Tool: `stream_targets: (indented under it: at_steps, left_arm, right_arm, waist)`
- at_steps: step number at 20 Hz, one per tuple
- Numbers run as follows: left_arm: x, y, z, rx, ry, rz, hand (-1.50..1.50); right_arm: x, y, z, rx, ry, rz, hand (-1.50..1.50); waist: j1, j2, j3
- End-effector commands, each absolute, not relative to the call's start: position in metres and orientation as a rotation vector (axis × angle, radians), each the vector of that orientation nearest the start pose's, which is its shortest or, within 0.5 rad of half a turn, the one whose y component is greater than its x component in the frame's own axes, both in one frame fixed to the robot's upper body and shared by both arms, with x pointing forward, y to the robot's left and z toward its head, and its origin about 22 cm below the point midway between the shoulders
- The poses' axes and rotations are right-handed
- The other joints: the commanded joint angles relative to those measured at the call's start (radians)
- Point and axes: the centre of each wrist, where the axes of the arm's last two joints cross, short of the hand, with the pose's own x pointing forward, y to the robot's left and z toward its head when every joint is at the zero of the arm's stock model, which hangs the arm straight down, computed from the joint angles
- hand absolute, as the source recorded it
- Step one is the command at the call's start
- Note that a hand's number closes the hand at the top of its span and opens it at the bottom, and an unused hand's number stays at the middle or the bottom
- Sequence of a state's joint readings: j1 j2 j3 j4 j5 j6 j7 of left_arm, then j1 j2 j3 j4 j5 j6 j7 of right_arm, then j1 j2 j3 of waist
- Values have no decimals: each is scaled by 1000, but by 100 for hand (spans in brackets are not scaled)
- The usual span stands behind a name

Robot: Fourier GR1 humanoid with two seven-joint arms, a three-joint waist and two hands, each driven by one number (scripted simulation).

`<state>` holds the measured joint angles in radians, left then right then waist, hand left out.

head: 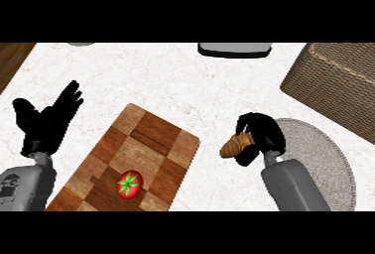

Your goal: Pick the croissant from the placemat and place it in the basket

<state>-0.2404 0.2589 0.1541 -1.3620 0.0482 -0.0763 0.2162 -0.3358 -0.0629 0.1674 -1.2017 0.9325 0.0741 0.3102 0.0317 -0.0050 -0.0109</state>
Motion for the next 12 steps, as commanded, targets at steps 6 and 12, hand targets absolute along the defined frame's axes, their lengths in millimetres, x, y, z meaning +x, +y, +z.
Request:
stream_targets:
  at_steps: [6, 12]
  left_arm:
    - [301, 307, 40, 173, -1400, -104, 0]
    - [296, 302, 36, 174, -1385, -88, 0]
  right_arm:
    - [300, -75, 45, -552, -1422, 570, 150]
    - [293, -37, 112, -662, -1659, 392, 150]
  waist:
    - [18, 5, 13]
    - [-13, -1, 10]
